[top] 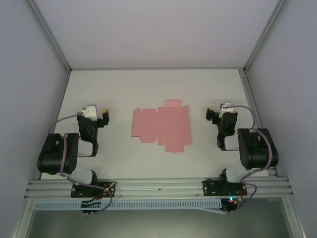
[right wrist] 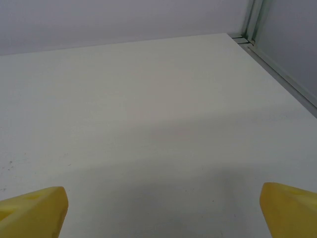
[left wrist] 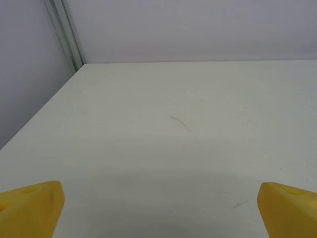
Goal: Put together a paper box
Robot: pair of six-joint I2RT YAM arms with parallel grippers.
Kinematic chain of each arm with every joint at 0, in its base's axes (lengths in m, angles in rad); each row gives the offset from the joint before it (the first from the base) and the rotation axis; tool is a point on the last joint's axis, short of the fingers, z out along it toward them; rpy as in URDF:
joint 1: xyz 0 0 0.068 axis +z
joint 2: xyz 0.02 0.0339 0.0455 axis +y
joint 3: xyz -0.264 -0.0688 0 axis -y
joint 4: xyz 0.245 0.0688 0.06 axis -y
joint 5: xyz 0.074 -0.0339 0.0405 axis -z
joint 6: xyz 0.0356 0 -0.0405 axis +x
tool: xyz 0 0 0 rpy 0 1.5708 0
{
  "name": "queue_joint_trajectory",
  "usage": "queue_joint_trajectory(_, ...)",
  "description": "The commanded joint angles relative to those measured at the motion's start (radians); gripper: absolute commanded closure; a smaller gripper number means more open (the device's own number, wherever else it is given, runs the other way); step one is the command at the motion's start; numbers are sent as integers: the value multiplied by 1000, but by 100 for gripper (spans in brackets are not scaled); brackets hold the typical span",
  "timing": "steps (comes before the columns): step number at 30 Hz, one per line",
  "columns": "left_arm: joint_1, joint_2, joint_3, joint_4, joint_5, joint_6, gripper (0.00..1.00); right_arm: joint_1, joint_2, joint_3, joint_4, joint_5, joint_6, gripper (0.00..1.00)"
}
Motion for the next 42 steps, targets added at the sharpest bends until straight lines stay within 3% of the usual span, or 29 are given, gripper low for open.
queue_joint_trajectory(1, -4, 11, 18, 20, 1, 20, 0, -5, -8, 10, 3, -8, 4, 0)
queue_joint_trajectory(29, 10, 0, 25, 3, 20, 12, 0, -8, -17, 10, 4, -38, -4, 0)
queue_joint_trajectory(33, 21, -141, 71, -194, 14, -4, 0, -4, -76, 68, -142, -56, -18, 0)
queue_joint_trajectory(36, 26, -283, 78, -322, -3, -51, 0, 13, -166, 137, -337, 19, -5, 0)
queue_joint_trajectory(40, 22, -438, 144, -548, 81, -133, 0, 21, -292, 239, -549, 107, 147, 0)
queue_joint_trajectory(42, 9, -490, 176, -629, 105, -179, 0, 21, -369, 260, -601, 30, 170, 0)
